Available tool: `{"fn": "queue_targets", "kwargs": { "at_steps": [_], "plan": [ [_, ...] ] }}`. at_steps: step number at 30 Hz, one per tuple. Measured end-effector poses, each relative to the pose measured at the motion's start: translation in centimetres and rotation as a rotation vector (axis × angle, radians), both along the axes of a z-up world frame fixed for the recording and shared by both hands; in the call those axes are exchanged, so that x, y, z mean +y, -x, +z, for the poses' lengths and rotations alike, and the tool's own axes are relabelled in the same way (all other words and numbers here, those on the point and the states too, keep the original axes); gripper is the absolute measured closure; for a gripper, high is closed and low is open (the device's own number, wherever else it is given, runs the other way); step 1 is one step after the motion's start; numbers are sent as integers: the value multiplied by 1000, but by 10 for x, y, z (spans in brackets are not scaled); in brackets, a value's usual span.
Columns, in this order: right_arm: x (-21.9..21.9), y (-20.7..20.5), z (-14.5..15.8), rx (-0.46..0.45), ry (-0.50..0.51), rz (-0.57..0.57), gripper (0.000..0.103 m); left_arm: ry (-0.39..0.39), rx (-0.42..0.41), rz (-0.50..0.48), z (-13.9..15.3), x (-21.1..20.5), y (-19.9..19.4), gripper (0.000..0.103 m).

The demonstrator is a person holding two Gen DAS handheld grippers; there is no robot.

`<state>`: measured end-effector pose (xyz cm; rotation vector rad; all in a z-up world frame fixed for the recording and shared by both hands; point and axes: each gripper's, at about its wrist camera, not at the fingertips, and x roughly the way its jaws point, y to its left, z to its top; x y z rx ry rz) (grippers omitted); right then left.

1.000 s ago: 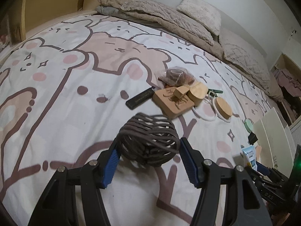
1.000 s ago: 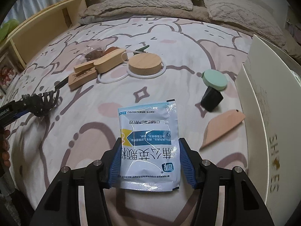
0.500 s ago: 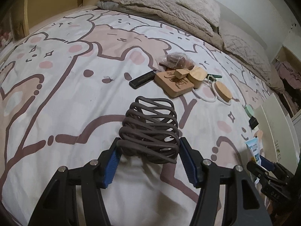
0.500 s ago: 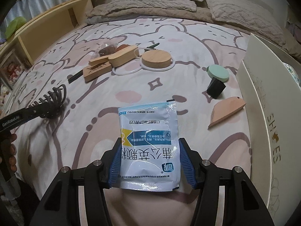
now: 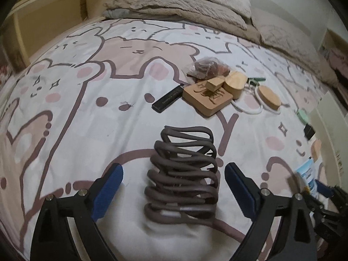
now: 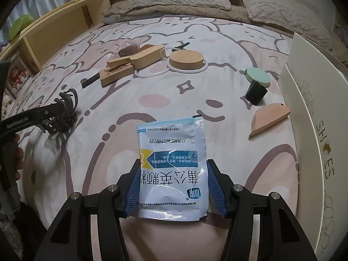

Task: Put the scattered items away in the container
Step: 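Close the left tool on the coiled cable while the right tool grasps the white sachet, then lift the cable and sachet and carry both tools toward the white box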

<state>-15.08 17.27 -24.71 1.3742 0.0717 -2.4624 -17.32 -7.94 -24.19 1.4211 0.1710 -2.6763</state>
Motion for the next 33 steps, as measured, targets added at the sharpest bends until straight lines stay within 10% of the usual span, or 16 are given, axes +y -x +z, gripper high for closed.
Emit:
{"fn": "queue_targets", "kwargs": {
  "at_steps": [11,33],
  "plan": [
    [1,0,5,15,1,-7,45,57,-102,-65,-12,7,18,39],
    [2,-7,43,97,13,-14,45,-6,31,-93,40,27,-19,39]
  ]
}}
